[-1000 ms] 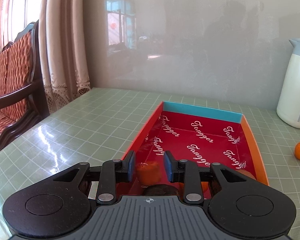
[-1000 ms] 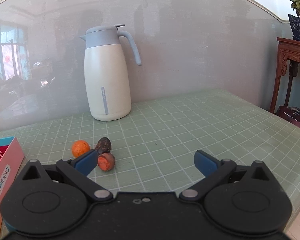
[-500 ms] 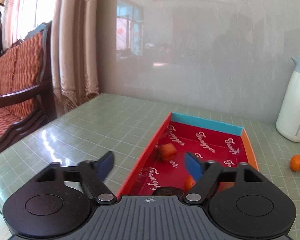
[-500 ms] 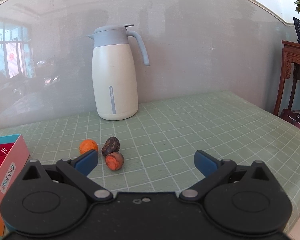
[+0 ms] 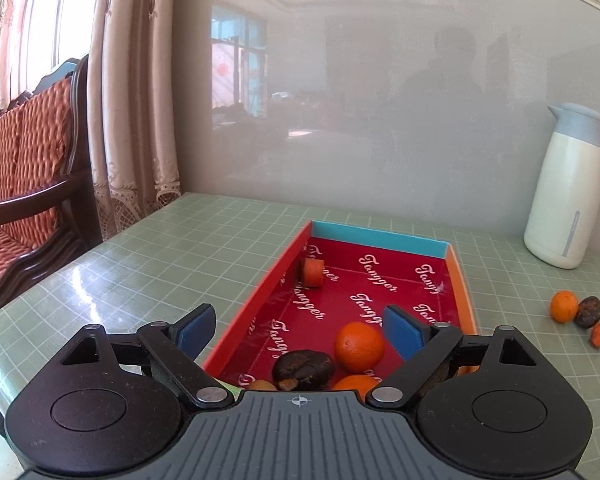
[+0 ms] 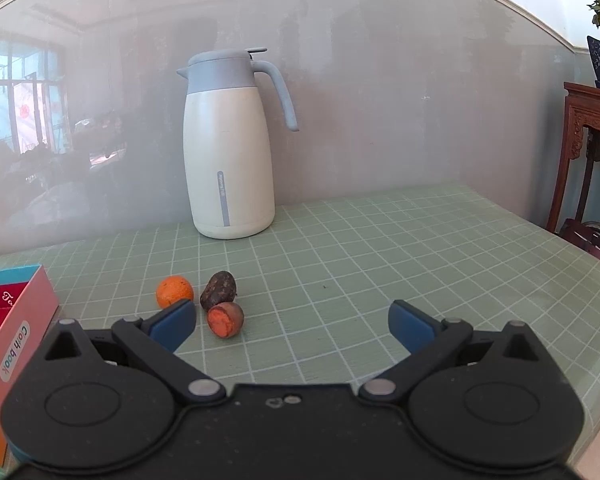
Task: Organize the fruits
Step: 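Lift the open left gripper away from the box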
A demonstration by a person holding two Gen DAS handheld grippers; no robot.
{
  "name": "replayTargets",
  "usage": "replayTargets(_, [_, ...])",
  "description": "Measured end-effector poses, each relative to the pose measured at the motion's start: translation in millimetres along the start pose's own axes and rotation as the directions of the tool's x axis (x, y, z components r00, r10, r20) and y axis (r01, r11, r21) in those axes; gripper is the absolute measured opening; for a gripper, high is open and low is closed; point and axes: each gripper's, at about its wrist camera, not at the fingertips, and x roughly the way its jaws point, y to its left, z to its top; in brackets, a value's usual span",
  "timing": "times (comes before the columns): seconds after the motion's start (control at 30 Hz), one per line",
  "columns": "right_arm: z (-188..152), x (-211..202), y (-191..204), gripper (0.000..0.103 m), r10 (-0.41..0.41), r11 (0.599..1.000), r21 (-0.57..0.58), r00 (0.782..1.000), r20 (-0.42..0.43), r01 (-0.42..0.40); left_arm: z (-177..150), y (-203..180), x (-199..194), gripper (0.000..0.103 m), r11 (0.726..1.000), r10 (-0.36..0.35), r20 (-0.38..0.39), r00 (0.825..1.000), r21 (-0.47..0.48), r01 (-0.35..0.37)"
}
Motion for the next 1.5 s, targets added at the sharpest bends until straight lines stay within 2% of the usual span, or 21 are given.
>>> replayTargets(0.53, [-1, -2, -14, 0.103, 0.021, 1.000, -0.014, 1.000, -0.013, -0.022, -17, -11, -39, 0.096, 0.997, -0.073, 0.026, 0.997, 0.026, 0.072])
replayTargets(0.93, [-6, 3, 24, 0.103, 0.101, 0.990, -0.095, 0.994, -0.037, -0.104, -29, 19, -55, 0.099, 1.000, -0.014, 0.052, 0.999, -0.001, 0.014])
replayTargets(1.27, [-5, 17, 35, 0.103, 0.123, 0.985, -0.114, 0.991, -0.059, -0.129, -31, 48, -60, 0.101, 0.999, 0.033, 0.085, 0.996, -0.022, -0.032])
replayTargets(1.33, [-5, 22, 34, 0.101, 0.144, 0.981, -0.118, 0.987, -0.069, -0.152, -31, 53, -60, 0.102, 0.999, 0.041, 0.092, 0.995, -0.033, -0.038])
replayTargets(1.43, [-6, 32, 34, 0.091, 0.186, 0.970, -0.136, 0.977, -0.106, -0.200, -31, 61, -59, 0.103, 0.997, 0.050, 0.092, 0.995, -0.056, -0.045])
replayTargets(1.5, [-5, 40, 35, 0.080, 0.198, 0.966, -0.142, 0.971, -0.133, -0.217, -31, 65, -57, 0.103, 0.997, 0.053, 0.086, 0.995, -0.069, -0.047])
